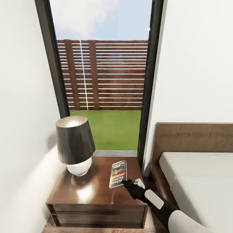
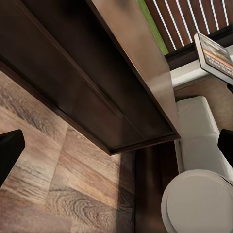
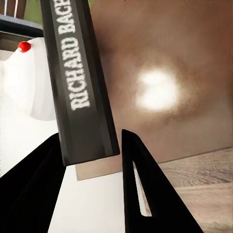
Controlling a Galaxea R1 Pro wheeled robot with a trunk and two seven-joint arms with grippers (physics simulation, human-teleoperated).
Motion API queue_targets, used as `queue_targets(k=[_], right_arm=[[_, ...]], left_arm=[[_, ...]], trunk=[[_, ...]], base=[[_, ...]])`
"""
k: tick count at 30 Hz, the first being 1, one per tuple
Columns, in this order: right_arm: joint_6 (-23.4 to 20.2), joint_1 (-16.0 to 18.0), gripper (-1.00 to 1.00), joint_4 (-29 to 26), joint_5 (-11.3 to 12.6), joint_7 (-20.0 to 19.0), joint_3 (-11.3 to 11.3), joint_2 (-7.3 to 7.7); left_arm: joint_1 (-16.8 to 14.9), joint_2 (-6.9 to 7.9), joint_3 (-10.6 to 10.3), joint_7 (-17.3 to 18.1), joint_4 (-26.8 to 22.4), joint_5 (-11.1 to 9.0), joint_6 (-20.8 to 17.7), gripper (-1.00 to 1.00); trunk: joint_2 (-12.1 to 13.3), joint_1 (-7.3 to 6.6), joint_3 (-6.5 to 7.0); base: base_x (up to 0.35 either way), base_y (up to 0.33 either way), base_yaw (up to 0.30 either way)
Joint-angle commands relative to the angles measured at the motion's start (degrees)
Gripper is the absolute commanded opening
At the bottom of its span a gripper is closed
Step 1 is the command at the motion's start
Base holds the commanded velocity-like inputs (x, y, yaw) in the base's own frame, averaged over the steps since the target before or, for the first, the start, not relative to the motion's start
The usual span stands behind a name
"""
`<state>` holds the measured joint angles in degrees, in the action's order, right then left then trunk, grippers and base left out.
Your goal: In the bedroom, move the book from the bed onto either nightstand, and place the two sandals side by side next to the bed.
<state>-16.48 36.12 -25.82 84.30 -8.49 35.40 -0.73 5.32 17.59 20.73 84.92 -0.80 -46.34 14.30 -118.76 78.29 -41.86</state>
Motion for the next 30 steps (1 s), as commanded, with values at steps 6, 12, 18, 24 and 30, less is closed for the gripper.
queue_targets(k=[6,12,18,24,30], right_arm=[[0.0,0.2,-1.00,-0.1,0.3,2.0,0.3,0.02],[-0.1,0.3,-1.00,-0.2,0.3,4.0,0.3,0.03],[-0.1,0.4,-1.00,-0.4,0.3,4.5,0.3,0.03],[0.0,0.4,-1.00,-0.5,0.3,4.6,0.3,0.01],[-0.1,0.4,-1.00,-0.5,0.3,4.4,0.3,0.03]], left_arm=[[0.0,-0.01,0.3,0.1,-0.1,0.2,0.4,1.00],[0.0,-0.01,0.3,0.1,-0.1,0.2,0.4,1.00],[0.0,-0.01,0.3,0.1,-0.1,0.2,0.4,1.00],[0.0,-0.01,0.3,0.1,-0.1,0.2,0.4,1.00],[0.0,-0.01,0.3,0.0,-0.1,0.2,0.4,1.00]], trunk=[[0.0,0.00,-0.04],[0.0,0.00,-0.04],[0.0,0.00,-0.04],[0.0,0.00,-0.04],[0.0,0.00,-0.04]], base=[[0.000,0.000,0.000],[0.000,0.000,0.000],[0.000,0.000,0.000],[0.000,0.000,0.000],[0.000,0.000,0.000]])
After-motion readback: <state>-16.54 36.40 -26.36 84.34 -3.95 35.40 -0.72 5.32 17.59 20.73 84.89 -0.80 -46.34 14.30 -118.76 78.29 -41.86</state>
